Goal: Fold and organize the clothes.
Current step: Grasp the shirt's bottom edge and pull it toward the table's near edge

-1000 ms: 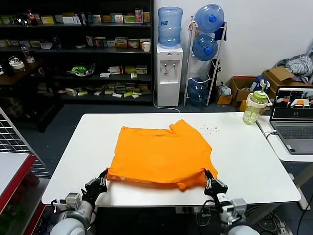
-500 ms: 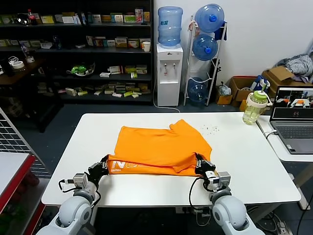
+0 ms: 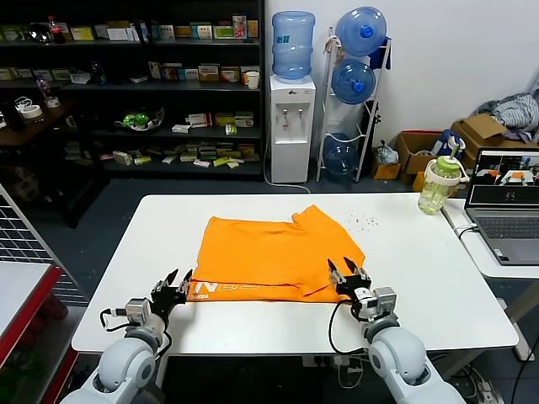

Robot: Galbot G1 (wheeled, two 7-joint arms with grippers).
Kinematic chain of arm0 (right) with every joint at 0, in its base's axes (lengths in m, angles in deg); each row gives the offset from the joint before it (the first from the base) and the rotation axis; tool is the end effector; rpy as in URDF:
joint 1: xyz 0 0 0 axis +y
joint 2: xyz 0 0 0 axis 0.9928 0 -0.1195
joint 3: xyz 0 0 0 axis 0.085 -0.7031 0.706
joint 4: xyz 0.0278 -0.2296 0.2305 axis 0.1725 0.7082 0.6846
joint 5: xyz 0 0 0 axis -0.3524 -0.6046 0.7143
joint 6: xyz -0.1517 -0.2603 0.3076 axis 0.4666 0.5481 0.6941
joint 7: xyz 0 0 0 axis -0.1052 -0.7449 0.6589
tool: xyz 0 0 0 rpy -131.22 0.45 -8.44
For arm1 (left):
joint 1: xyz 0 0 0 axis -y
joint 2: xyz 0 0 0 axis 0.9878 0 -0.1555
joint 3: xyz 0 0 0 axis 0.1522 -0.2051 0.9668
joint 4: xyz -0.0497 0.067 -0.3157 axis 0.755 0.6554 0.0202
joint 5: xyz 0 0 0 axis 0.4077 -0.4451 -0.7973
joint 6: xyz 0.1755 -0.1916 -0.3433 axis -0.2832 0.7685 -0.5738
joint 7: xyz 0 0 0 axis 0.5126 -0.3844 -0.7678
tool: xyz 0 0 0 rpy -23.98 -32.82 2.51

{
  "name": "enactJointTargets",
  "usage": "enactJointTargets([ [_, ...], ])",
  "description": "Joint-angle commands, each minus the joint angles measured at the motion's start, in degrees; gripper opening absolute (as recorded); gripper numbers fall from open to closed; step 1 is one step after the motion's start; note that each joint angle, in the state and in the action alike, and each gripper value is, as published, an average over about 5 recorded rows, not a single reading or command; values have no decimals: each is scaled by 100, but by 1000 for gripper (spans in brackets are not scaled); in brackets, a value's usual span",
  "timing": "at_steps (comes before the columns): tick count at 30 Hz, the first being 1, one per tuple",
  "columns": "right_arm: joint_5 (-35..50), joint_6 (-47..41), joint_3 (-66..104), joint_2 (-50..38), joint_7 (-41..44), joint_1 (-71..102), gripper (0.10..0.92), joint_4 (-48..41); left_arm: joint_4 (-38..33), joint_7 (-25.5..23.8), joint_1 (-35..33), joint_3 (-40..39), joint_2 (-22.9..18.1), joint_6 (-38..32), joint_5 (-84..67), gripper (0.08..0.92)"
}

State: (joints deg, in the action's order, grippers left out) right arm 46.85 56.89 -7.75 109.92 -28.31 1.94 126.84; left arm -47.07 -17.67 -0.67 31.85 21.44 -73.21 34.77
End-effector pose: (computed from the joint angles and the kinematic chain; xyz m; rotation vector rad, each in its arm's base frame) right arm 0.3673 -0.0200 -0.3217 0.2555 -2.7615 -0.0279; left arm 0.3558 0.0439 -0.3462 -0.1173 -2.7533 0.1077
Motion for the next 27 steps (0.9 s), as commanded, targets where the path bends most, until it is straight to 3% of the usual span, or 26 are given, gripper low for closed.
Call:
enactJointTargets([
  [1, 190, -115, 433, -396, 292, 664, 717, 67, -200, 32, -556, 36, -131, 142, -220, 599],
  [5, 513, -384, 527, -436, 372, 737, 804, 87, -112, 147, -414, 11, -220, 272, -455, 712],
  [11, 714, -616, 473, -361, 351, 603, 822, -37, 45, 163, -225, -14, -217, 299, -485, 817],
  [20, 833, -725, 365, -276, 275, 377, 804, -232, 234, 140, -122, -29, -207, 273, -459, 823],
  [24, 852, -729, 360, -282, 228, 382, 722, -229, 231, 148, -112, -58, -219, 253, -445, 801],
  [27, 860, -728, 372, -290, 210, 411, 635, -198, 192, 170, -124, -75, -219, 250, -436, 732],
])
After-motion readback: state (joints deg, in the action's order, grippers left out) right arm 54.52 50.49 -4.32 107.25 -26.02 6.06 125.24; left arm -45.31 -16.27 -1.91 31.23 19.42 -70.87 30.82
